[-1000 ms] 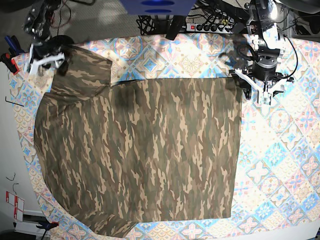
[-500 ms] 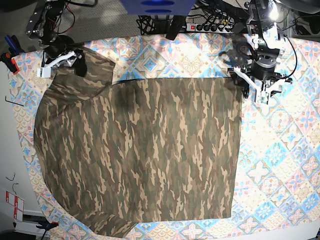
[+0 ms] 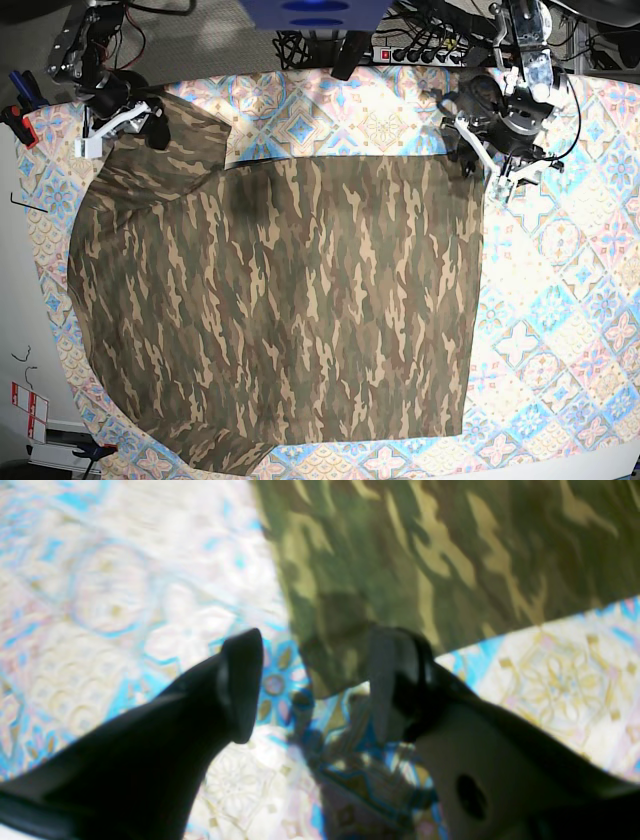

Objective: Fold the T-shirt properly
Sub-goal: 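Reposition the left gripper onto the shirt's shoulder corner and grasp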

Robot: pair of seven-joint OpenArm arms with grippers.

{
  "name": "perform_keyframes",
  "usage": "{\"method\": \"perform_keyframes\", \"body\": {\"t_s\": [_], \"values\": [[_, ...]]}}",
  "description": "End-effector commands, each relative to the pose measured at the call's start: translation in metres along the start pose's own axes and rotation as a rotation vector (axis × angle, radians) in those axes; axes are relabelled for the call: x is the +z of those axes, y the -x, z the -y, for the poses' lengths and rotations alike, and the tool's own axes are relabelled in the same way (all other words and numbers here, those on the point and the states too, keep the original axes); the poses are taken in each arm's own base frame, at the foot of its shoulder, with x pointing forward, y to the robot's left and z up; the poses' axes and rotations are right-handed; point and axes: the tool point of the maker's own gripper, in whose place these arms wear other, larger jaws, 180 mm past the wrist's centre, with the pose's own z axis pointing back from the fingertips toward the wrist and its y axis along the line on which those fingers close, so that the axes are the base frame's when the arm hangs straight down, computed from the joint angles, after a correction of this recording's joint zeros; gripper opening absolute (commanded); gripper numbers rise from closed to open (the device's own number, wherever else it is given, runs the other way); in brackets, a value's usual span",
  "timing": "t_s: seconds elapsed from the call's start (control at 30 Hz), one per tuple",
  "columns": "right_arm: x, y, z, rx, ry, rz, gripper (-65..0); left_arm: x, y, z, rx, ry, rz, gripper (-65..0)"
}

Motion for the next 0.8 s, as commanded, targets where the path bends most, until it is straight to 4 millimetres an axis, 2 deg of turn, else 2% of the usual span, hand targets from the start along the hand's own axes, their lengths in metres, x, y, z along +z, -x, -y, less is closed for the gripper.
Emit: {"method": "perform_keyframes", "body": {"t_s": [0.0, 0.1, 0.17, 0.23, 0.33, 0.4, 0.57, 0.7, 0.77], "values": [[0.003, 0.035, 0.006, 0.010, 0.030, -0.152, -31.2, 0.003, -0.004, -0.013, 0.000, -0.018, 0.006, -32.8], [0.004, 0.037, 0.007, 0.009, 0.032, -0.157, -31.2, 0.002, 0.002, -0.024, 0.006, 0.051, -0.030, -32.8], [0.004, 0.037, 0.007, 0.011, 0.032, -0.160, -31.2, 0.005, 0.008, -0.050, 0.080, 0.019, -0.049, -32.8], [0.004, 0.038, 0.007, 0.010, 0.032, -0.163, -31.2, 0.006, 0.023, -0.075, 0.176, -0.023, -0.100, -32.8], [0.005, 0.040, 0.008, 0.020, 0.036, -0.174, -31.2, 0.003, 0.040, -0.099, 0.212, -0.052, -0.182, -32.8], [0.005, 0.041, 0.010, 0.044, 0.052, -0.191, -31.2, -0.005, 0.052, -0.101, 0.245, -0.028, -0.236, -32.8], [0.006, 0.049, 0.016, 0.075, 0.080, -0.232, -31.2, -0.032, 0.082, -0.090, 0.343, 0.060, -0.330, -32.8], [0.007, 0.051, 0.017, 0.084, 0.088, -0.244, -31.2, -0.043, 0.086, -0.084, 0.376, 0.093, -0.350, -32.8], [0.008, 0.052, 0.019, 0.092, 0.097, -0.253, -31.2, -0.048, 0.086, -0.073, 0.365, 0.128, -0.362, -32.8]]}}
